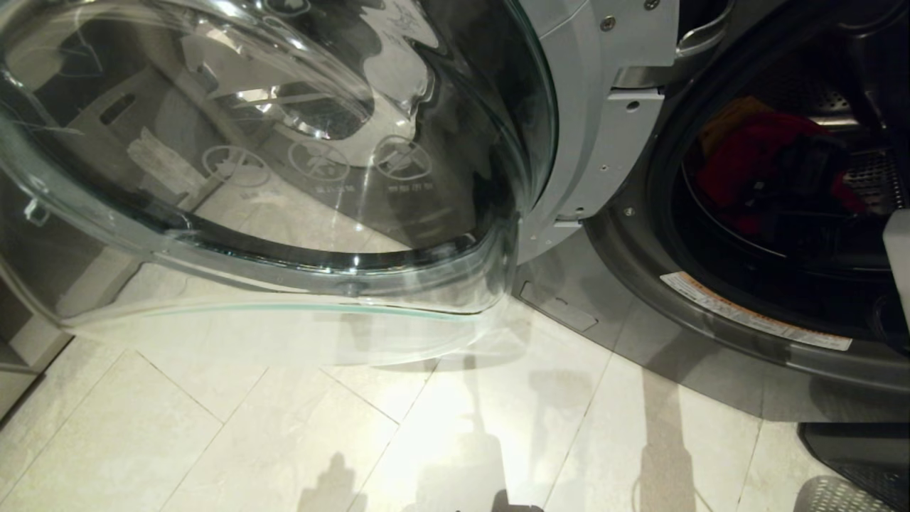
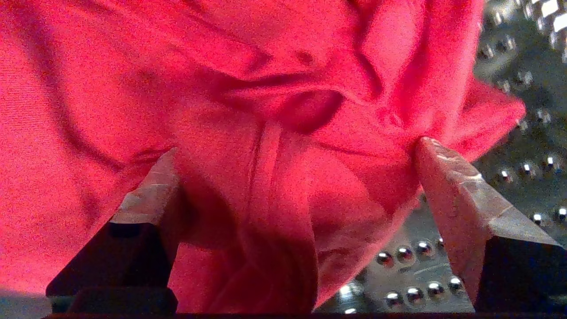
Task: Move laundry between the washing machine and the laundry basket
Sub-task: Pick a cloth and place it into the basket
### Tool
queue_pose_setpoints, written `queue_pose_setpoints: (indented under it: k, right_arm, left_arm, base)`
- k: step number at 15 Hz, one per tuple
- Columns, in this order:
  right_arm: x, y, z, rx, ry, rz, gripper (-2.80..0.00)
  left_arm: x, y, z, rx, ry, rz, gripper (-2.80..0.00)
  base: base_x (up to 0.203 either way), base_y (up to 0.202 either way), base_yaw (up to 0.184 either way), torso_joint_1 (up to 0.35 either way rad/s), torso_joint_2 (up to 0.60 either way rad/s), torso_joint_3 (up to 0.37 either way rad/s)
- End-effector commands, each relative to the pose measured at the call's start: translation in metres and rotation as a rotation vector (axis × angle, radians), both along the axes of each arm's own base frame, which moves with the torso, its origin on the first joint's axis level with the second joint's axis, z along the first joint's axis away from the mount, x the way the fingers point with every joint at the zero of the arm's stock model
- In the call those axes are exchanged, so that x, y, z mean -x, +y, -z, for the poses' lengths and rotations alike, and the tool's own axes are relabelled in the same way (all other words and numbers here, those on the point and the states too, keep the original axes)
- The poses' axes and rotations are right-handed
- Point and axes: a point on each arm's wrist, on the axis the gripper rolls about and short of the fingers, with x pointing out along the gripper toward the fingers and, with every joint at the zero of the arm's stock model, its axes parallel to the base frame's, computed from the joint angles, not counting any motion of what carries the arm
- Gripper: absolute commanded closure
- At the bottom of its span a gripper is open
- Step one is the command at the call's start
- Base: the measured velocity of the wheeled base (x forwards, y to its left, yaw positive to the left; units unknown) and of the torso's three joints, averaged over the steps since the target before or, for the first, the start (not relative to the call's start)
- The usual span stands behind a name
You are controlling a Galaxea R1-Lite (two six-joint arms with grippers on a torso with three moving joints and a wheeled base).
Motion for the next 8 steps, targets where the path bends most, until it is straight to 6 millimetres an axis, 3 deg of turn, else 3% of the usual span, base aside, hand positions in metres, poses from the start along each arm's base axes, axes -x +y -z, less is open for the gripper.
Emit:
queue_pose_setpoints:
  k: [1,3,4,8]
  right_arm:
    - [-0.0022,-0.0011,0.0054,-0.010,0.001,-0.002,-2.80]
    - [-0.0039,-0.0002,0.0084,-0.018,-0.002,-0.024,-2.80]
    - [-0.0044,0.0000,0.0092,-0.024,-0.005,-0.039,0.00]
    - [-0.0051,0.0003,0.0099,-0.033,-0.012,-0.060,0.00]
  left_arm:
    - [-0.0033,0.0000,0.0110,-0.001,0.039,0.001,0.00]
    - [-0.0033,0.0000,0.0110,-0.003,0.039,0.001,0.00]
    - [-0.0033,0.0000,0.0110,-0.005,0.039,0.000,0.00]
    - [-0.0033,0.0000,0.0110,-0.006,0.039,0.001,0.00]
  base:
    - [0.000,0.000,0.000,0.000,0.00,0.000]
    - [0.000,0.000,0.000,0.000,0.00,0.000]
    - [0.000,0.000,0.000,0.000,0.00,0.000]
    - [0.000,0.000,0.000,0.000,0.00,0.000]
